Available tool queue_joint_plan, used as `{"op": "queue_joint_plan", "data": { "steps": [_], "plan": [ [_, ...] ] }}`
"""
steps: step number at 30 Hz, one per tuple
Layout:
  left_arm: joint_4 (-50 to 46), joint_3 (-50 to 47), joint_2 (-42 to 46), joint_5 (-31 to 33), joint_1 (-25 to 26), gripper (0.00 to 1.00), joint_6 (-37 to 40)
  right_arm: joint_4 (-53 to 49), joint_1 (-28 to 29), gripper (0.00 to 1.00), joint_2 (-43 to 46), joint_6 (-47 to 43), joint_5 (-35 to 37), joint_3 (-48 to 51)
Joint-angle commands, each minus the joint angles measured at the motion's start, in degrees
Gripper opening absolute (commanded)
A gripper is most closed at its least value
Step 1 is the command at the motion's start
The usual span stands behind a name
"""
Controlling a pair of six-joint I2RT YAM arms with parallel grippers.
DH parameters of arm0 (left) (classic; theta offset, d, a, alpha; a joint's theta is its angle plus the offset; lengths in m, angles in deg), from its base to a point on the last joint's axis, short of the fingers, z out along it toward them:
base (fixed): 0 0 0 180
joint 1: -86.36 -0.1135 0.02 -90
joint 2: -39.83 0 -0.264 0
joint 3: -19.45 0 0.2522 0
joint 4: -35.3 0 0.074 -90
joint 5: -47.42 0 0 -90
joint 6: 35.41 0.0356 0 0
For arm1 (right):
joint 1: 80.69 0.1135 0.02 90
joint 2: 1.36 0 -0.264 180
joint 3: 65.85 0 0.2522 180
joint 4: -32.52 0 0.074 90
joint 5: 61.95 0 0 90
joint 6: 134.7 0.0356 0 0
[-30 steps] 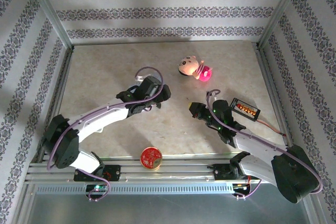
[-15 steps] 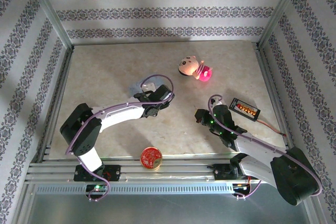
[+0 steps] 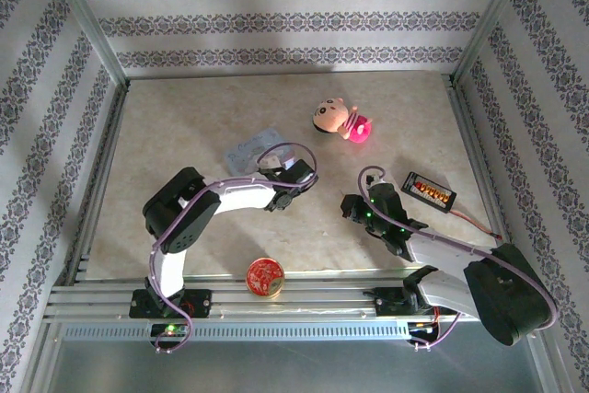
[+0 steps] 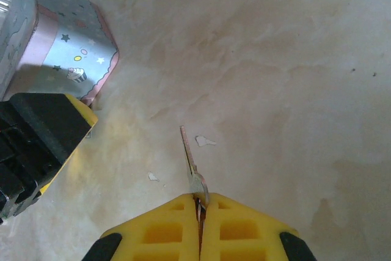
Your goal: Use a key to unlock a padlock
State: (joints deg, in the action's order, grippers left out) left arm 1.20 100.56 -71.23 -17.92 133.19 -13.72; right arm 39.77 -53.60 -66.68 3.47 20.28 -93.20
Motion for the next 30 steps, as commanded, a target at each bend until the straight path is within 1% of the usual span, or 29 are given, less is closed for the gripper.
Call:
{"op": "queue_joint_plan", "data": {
  "steps": [1,6,10,13,15,16,17,18,19,25,30],
  "plan": [
    [-2.85,2.38,-0.86,3.76,0.07,0.66,-0.75,2.04,-0.3,0.0,-0.64,-1.25,0.04,-1.88],
    [-5.6,4.84,-2.28,6.33,-1.75,0.73,0.29,3.68,-0.37,0.0,-2.12,-1.1,-0.96,-2.31],
    [-9.76,7.36,-4.25,7.81,-2.62,0.73,-0.92,4.59,-0.36,0.0,-3.48,-0.93,-1.58,-2.87],
    [-14.94,9.26,-5.44,8.94,-2.79,0.67,-2.79,5.16,-0.36,0.0,-4.11,-0.81,-1.85,-3.07],
    [-16.13,9.14,-5.48,8.92,-2.79,0.64,-3.11,5.43,-0.33,0.0,-4.29,-0.66,-2.07,-3.28],
    [-15.7,8.8,-5.33,8.63,-2.75,0.62,-2.93,5.55,-0.33,0.0,-4.42,-0.66,-2.16,-3.21],
    [-14.79,8.23,-5.14,8.11,-2.79,0.59,-2.59,5.85,-0.29,0.0,-4.54,-0.58,-2.25,-3.19],
    [-13.46,7.62,-4.89,7.61,-2.8,0.54,-1.91,6.04,-0.29,0.0,-4.63,-0.53,-2.24,-3.18],
    [-12.36,7.17,-4.65,7.19,-2.79,0.51,-1.54,6.22,-0.29,0.0,-4.69,-0.51,-2.25,-3.06],
    [-5.1,5.52,-4.37,4.43,-2.8,0.48,1.64,6.8,-0.12,0.0,-5.3,-0.39,-2.68,-3.03],
    [-5.46,6.25,-4.94,3.16,-2.95,0.36,1.7,8.18,0.37,0.0,-7.73,-0.72,-5.05,-3.56]
  ]
}}
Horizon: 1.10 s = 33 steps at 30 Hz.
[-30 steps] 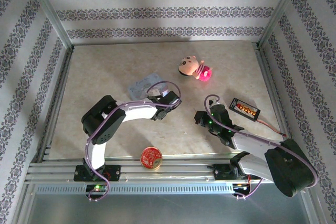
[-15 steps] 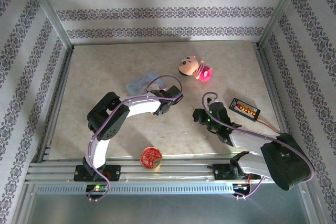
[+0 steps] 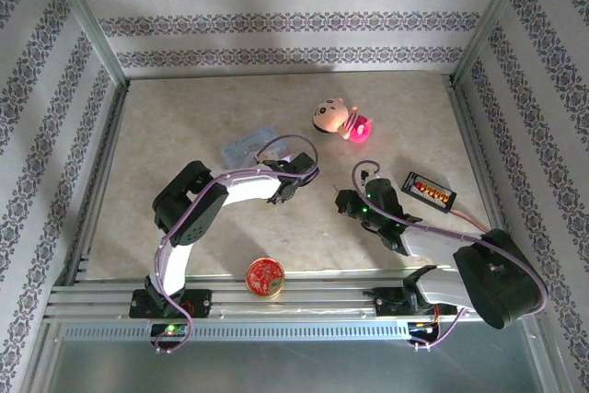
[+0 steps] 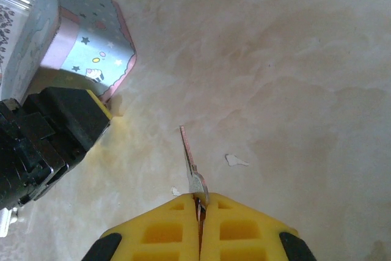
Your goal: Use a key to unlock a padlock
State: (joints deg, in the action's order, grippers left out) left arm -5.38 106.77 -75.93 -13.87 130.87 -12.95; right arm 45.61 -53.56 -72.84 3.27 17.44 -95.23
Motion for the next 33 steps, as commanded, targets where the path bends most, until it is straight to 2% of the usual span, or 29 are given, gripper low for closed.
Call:
{"op": "queue_joint_plan", "data": {
  "steps": [1,3,5,10,13,18,21,28,33],
  "plan": [
    [1.14,0.01,-0.1,-1.49,-0.65,0.32,0.93,2.92,0.52,0.0,-2.52,-0.65,-2.96,-1.84],
    [0.79,0.04,0.5,-2.86,-0.74,0.21,0.76,6.2,1.03,0.0,-5.6,-0.58,-5.21,-2.09],
    [-0.02,0.01,1.43,-4.67,-0.98,0.18,0.17,11.36,1.85,0.0,-9.18,-0.09,-7.54,-2.12],
    [-2.16,0.58,3.73,-13.63,-2.53,0.17,-1.84,24.18,5.34,0.0,-19.75,1.68,-8.98,-3.32],
    [-2.18,0.16,4.53,-19.61,-3.68,0.16,-3.22,35.28,6.59,0.0,-27.04,3.97,-9.38,-3.11],
    [-1.4,-0.68,6.09,-24.36,-5.04,0.16,-4.56,50.91,8.43,0.0,-37.97,5.9,-8.09,-3.05],
    [-1.05,-0.84,6.55,-26.23,-5.64,0.16,-5.29,52.55,9.29,0.0,-41.63,6.08,-8.12,-3.72],
    [3.74,-3.1,8.19,-30.24,-6.8,0.14,-7.98,52.51,10.73,0.0,-41.54,5.94,-7.47,-5.67],
    [4.36,-3.7,10.1,-28.45,-7.2,0.14,-8.2,52.57,10.77,0.0,-41.37,6.53,-7.36,-5.13]
  ]
}}
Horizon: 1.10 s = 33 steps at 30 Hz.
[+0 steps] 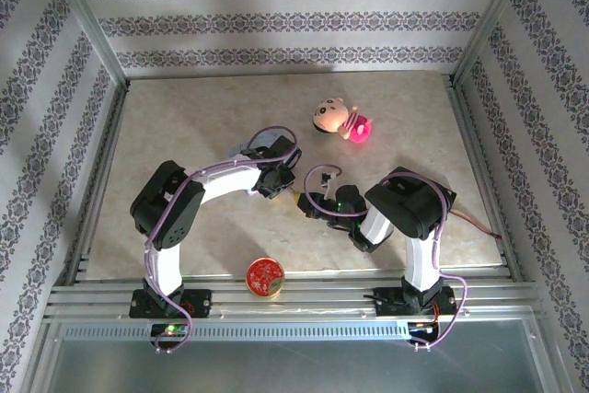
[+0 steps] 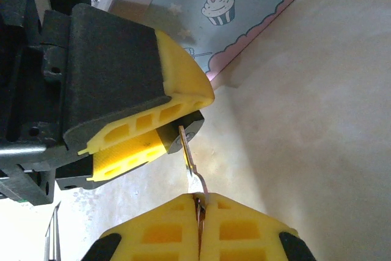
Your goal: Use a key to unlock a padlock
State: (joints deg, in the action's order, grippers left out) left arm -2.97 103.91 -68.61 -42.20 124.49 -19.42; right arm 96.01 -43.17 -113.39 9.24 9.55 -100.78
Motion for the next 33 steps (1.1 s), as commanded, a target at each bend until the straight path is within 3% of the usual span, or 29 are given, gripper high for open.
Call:
{"op": "queue_joint_plan", "data": {
  "steps": [1,16,33],
  "plan": [
    [2.37,-1.09,3.02,-0.12,-0.94,0.14,-1.92,2.17,0.37,0.0,-0.91,0.57,0.42,0.34],
    [10.81,-3.28,3.07,-1.44,-2.62,0.14,-4.86,2.2,0.6,0.0,-2.36,0.65,-0.86,-1.59],
    [12.12,-4.4,4.42,-3.98,-2.86,0.13,-5.0,2.2,0.61,0.0,-2.41,1.12,1.97,-1.16]
  ]
}}
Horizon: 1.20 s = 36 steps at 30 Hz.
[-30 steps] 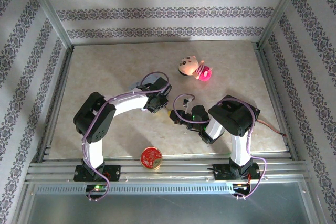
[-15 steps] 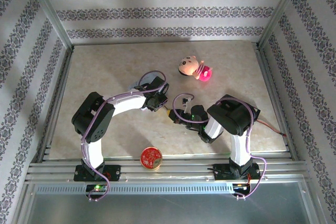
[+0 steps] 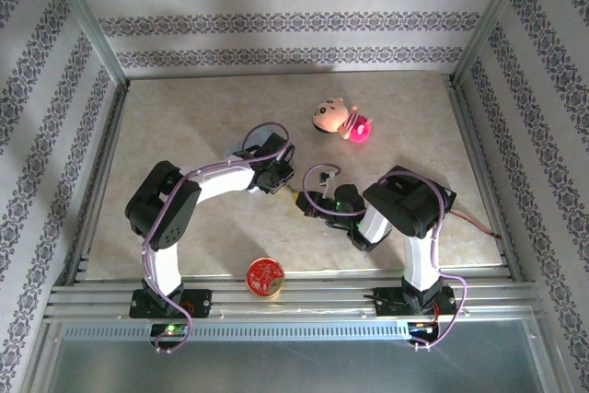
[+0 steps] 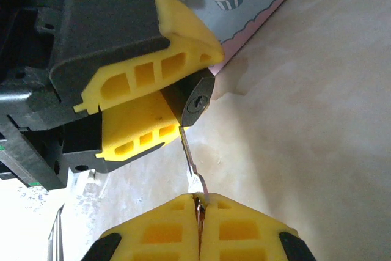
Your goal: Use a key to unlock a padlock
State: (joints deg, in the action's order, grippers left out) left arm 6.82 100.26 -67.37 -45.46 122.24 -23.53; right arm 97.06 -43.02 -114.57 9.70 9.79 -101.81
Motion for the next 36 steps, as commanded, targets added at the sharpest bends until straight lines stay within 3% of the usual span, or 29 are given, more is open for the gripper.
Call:
{"op": "queue_joint_plan", "data": {
  "steps": [1,36],
  "plan": [
    [2.33,-0.94,3.34,-0.73,-0.63,0.13,-0.89,1.15,0.44,0.0,-1.22,0.63,1.9,-0.21],
    [6.63,-3.3,4.9,-1.26,-0.8,0.13,-2.44,1.15,0.76,0.0,-2.19,1.69,3.69,-1.2]
  ]
}}
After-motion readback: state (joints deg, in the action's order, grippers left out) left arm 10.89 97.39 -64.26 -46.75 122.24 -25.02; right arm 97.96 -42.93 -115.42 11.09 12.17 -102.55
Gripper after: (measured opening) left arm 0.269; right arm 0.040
